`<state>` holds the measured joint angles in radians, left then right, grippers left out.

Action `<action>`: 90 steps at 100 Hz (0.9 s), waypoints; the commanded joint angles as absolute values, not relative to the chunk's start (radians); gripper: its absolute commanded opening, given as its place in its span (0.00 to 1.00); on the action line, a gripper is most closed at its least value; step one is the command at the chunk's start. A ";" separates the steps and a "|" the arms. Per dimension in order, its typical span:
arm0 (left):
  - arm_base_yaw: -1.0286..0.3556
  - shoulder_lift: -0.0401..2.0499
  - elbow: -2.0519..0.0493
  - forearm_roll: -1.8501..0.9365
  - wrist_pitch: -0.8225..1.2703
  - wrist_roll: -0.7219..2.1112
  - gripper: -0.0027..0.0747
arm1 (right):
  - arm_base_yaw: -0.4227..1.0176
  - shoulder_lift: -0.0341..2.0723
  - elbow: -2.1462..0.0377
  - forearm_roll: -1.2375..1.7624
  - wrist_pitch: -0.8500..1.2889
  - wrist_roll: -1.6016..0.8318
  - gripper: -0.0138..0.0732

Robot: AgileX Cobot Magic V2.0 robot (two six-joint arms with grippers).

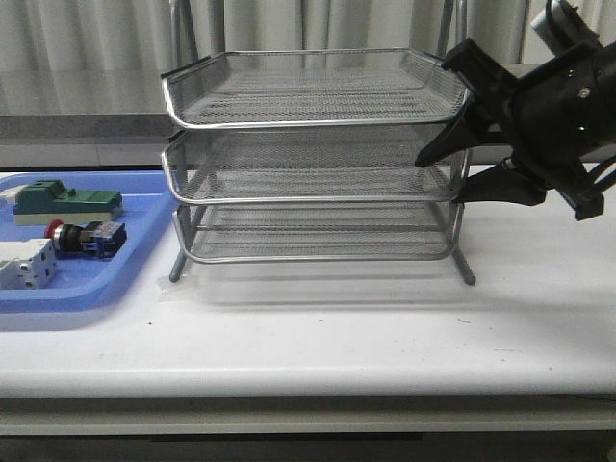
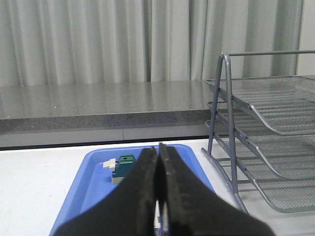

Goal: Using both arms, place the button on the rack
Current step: 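Grasp the middle mesh tray edge with the right gripper and pull it out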

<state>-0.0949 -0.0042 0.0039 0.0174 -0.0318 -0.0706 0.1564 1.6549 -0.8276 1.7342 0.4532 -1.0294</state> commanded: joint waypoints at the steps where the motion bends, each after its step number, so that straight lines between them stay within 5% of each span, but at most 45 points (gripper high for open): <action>1: -0.094 -0.036 0.038 0.011 -0.107 -0.078 0.01 | 0.155 1.644 -0.873 1.769 0.513 -1.047 0.61; 21: -0.094 -0.036 0.038 0.011 -0.107 -0.078 0.01 | 0.155 1.660 -0.882 1.771 0.527 -1.047 0.58; 50: -0.094 -0.036 0.038 0.011 -0.107 -0.078 0.01 | 0.155 1.660 -0.876 1.771 0.523 -1.047 0.15; 90: -0.094 -0.036 0.038 0.011 -0.107 -0.078 0.01 | 0.155 1.636 -0.753 1.713 0.509 -1.057 0.14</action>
<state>-0.0949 -0.0042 0.0039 0.0174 -0.0318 -0.0706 0.1564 1.6832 -0.7813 1.7583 0.4913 -1.0320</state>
